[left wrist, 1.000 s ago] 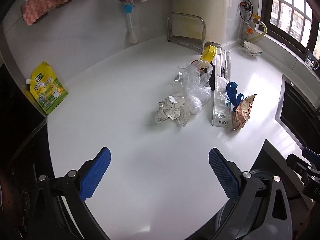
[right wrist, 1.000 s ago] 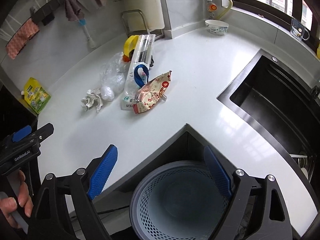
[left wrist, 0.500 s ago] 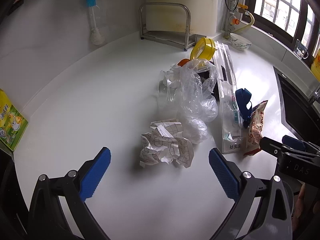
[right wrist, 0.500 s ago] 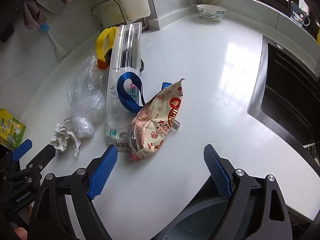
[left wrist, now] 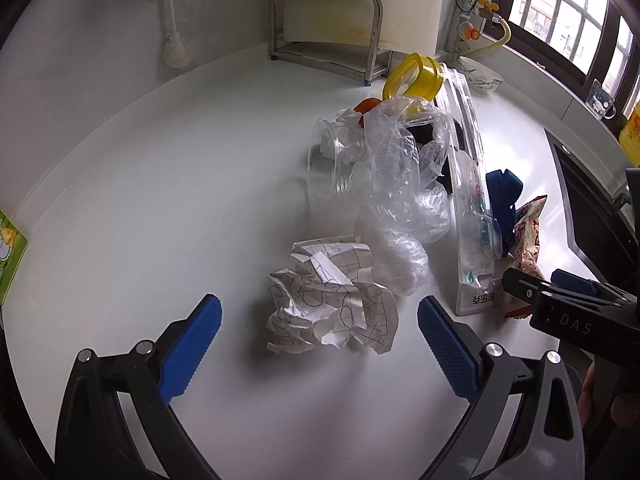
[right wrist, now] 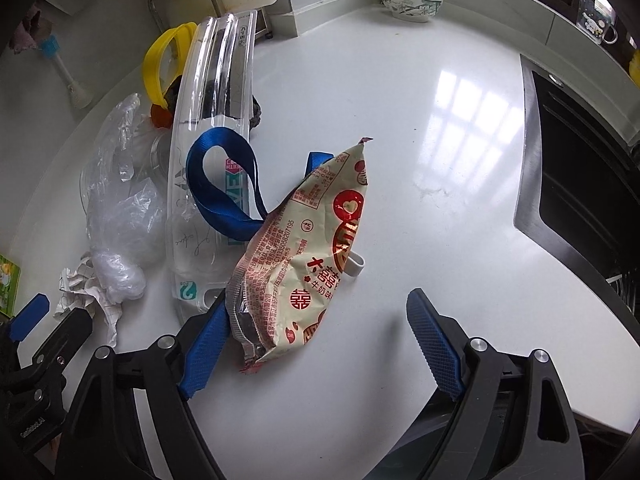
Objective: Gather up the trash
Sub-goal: 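Grasp the crumpled paper with the left gripper while the right gripper grasps the snack bag, then carry paper and snack bag over the bin and open both grippers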
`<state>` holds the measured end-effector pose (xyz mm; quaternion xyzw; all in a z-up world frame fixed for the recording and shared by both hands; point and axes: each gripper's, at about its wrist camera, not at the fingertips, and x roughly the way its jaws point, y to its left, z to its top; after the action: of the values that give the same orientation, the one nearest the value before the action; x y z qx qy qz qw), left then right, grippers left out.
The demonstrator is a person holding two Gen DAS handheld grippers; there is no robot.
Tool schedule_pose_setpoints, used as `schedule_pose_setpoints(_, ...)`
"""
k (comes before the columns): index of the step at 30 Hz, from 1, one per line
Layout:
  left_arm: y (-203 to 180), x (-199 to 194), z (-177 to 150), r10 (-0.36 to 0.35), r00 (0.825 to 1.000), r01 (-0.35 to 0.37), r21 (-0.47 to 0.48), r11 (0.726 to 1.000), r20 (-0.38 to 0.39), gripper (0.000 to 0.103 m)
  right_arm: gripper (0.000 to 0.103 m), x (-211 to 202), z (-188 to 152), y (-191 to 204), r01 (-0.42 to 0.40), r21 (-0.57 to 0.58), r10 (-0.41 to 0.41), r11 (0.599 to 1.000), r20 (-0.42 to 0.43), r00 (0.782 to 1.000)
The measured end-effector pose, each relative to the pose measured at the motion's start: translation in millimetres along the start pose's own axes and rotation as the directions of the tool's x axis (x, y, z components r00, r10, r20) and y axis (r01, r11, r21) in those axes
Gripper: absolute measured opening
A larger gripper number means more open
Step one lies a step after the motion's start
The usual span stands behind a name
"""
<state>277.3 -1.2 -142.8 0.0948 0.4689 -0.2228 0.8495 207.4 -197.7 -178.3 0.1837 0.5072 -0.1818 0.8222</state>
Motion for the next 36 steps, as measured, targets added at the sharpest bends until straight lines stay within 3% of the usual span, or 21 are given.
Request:
schedule_pose_setpoints(7, 0.0, 6.0, -3.2, 0.000, 1.000, 0.000, -0.005, 1.000, -0.017, 0.097, 0.040, -5.8, -4.8, 7.1, -0.046, -0.031, 0.046, 0.998, -0.001, 0.999)
schedule_pose_setpoints(19, 0.4, 17.9, 3.1, 0.003, 1.000, -0.004, -0.034, 0.999, -0.022, 0.094, 0.039, -25.0, -9.2, -2.2, -0.099, -0.017, 0.100, 0.995, 0.046, 0.994)
schedule_pose_setpoints(26, -2.2, 17.1, -2.1, 0.006, 0.999, -0.007, -0.021, 1.000, -0.040, 0.059, 0.039, -32.5, -16.5, -6.1, -0.109, -0.019, 0.110, 0.994, 0.051, 0.993)
schedule_pose_setpoints(28, 1.2, 15.9, -3.0, -0.013, 0.999, 0.012, -0.036, 0.999, -0.045, 0.042, 0.039, -33.4, -17.7, -7.1, -0.114, -0.020, 0.115, 0.993, 0.049, 0.992)
schedule_pose_setpoints(31, 5.3, 13.0, -4.3, -0.037, 0.998, 0.035, -0.053, 0.998, -0.048, 0.032, 0.039, -36.4, -18.9, -9.6, -0.123, -0.022, 0.124, 0.992, 0.052, 0.991)
schedule_pose_setpoints(36, 3.2, 2.0, -6.5, -0.038, 0.999, 0.036, -0.047, 0.998, -0.034, 0.030, 0.039, -44.8, -24.7, -14.0, -0.134, -0.018, 0.135, 0.991, 0.056, 0.989)
